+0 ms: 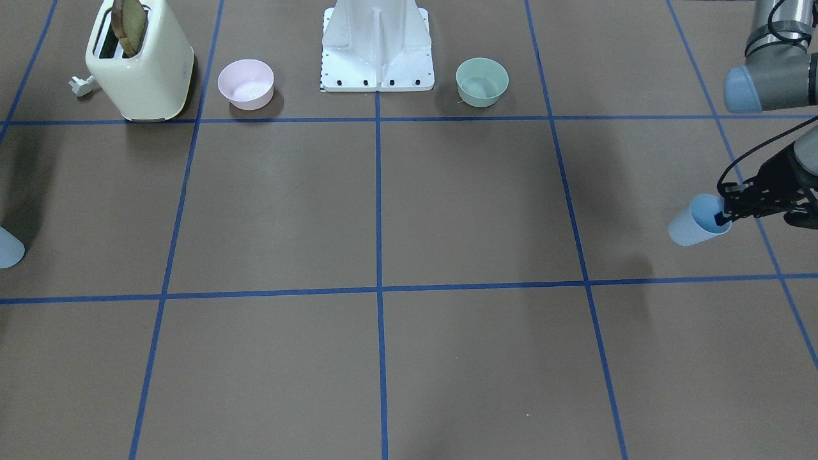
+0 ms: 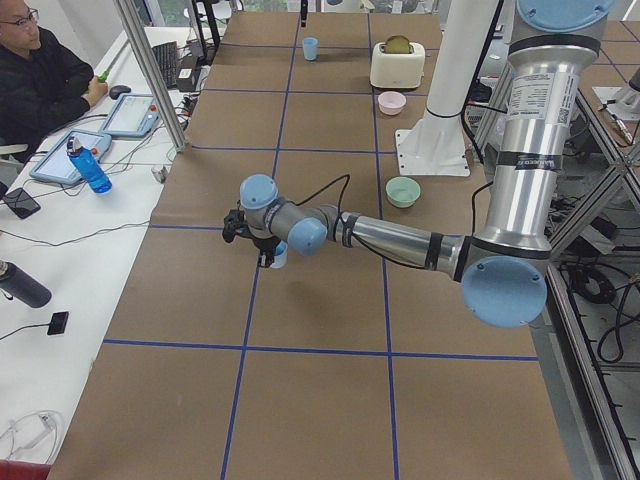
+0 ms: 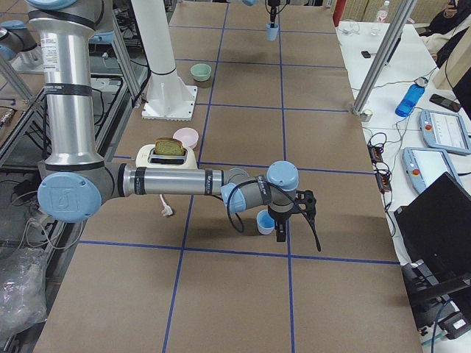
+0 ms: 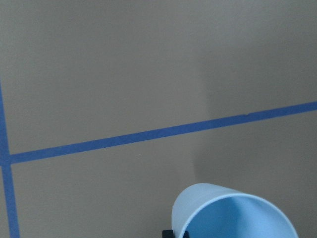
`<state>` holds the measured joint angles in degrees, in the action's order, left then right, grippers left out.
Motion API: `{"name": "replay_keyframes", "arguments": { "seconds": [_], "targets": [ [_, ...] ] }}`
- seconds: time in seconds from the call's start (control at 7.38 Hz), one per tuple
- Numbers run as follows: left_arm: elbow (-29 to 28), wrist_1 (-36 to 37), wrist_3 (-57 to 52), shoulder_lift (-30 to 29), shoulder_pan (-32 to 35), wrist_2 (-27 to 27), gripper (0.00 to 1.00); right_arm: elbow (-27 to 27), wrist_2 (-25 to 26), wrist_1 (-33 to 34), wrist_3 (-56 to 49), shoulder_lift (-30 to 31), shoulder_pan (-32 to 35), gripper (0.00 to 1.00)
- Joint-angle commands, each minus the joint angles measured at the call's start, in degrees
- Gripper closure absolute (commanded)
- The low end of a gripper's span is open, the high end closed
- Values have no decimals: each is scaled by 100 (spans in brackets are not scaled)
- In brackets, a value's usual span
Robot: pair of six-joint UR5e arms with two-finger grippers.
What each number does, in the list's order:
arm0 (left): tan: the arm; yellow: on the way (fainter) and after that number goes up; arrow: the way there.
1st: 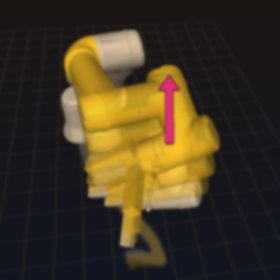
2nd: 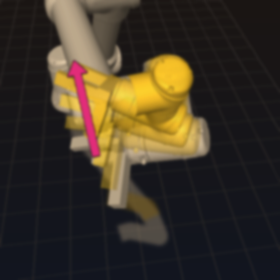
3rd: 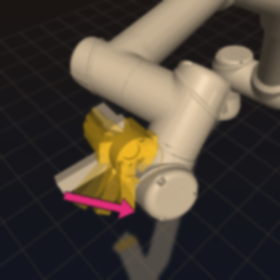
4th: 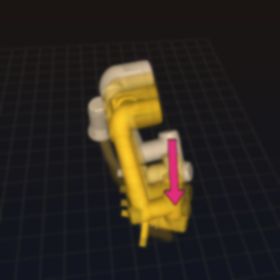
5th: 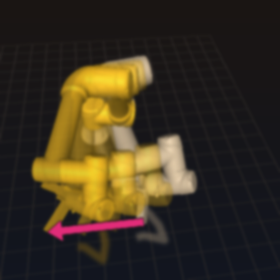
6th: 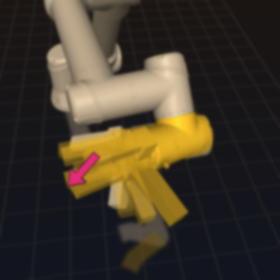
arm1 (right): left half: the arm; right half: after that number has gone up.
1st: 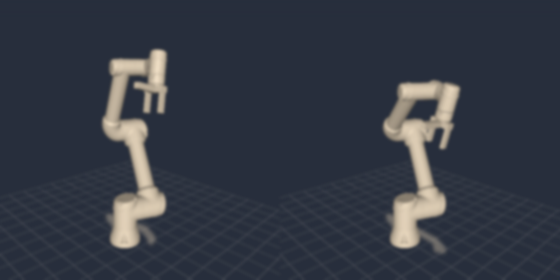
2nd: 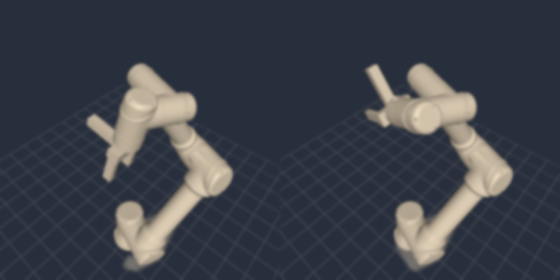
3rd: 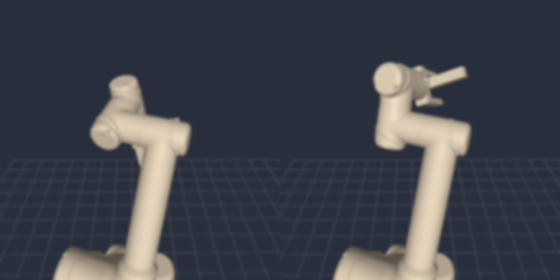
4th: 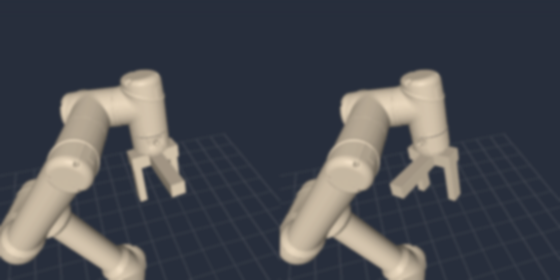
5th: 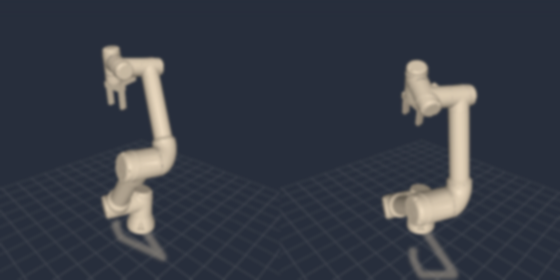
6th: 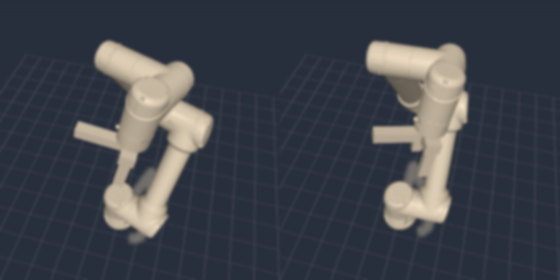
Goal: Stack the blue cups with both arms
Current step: 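Grasp the light-blue cup with the left gripper and lift it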
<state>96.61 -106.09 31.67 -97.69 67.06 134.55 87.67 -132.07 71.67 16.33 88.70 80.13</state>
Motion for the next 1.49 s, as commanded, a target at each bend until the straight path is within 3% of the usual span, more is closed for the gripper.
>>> {"name": "replay_keyframes", "arguments": {
  "seconds": [0.0, 0.54, 0.81, 1.35],
  "targets": [
    [499, 510, 1510, -713, -656, -34, 100, -31, 85, -4, 1, -11, -120, 0],
    [473, 536, 3614, -1848, -1817, -377, 100, -31, 68, -4, 10, 85, -199, 0],
    [464, 1157, 3864, -2479, -2126, -832, 100, -31, 59, -13, 19, 156, -234, 0],
    [429, 1257, 4241, -2746, -2530, -1105, 100, -110, 94, -346, 291, 156, -515, 0]
  ]
}}
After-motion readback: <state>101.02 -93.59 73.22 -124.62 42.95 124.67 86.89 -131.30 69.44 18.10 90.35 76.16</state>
